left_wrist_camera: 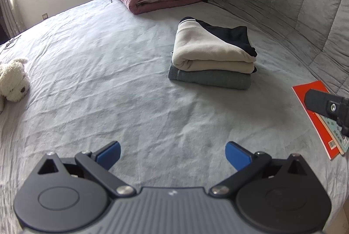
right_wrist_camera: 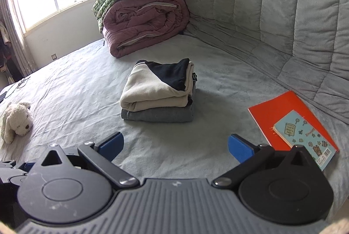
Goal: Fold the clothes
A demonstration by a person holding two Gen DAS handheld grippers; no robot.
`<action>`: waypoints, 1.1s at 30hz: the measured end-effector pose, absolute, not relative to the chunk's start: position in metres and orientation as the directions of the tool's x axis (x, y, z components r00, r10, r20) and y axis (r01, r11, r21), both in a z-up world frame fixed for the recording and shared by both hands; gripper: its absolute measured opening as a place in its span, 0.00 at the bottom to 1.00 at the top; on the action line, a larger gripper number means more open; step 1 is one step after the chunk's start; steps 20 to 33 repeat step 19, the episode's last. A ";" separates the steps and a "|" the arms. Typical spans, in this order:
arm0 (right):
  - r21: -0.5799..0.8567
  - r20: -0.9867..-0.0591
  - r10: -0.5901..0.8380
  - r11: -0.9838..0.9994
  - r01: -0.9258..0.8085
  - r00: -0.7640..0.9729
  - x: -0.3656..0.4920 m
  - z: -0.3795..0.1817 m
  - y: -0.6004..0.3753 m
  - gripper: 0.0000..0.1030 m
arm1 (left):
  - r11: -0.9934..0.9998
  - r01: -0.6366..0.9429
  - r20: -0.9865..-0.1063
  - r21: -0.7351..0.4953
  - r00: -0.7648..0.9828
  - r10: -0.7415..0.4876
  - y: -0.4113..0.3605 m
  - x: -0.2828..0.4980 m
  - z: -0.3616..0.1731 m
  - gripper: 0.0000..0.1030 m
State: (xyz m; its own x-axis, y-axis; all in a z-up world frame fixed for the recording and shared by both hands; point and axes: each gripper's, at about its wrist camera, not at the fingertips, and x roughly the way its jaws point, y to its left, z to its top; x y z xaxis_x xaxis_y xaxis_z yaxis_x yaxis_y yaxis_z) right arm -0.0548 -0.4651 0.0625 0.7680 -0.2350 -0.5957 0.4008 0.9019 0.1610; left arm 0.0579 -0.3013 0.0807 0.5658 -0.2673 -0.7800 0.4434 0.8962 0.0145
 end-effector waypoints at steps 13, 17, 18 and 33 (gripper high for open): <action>0.078 -0.587 -0.252 0.928 0.364 0.769 -0.064 0.067 -0.439 1.00 | 0.910 0.414 -0.763 -0.029 0.579 -0.288 -0.257 0.033 0.079 0.99; 0.047 -0.598 -0.226 0.948 0.315 0.769 -0.062 0.062 -0.419 1.00 | 0.928 0.370 -0.747 -0.053 0.602 -0.283 -0.228 0.027 0.075 0.99; 0.040 -0.603 -0.213 0.954 0.296 0.769 -0.061 0.059 -0.413 1.00 | 0.932 0.359 -0.745 -0.057 0.606 -0.279 -0.219 0.026 0.074 0.99; 0.035 -0.607 -0.198 0.961 0.275 0.770 -0.059 0.057 -0.406 1.00 | 0.936 0.347 -0.746 -0.059 0.608 -0.272 -0.210 0.027 0.072 0.99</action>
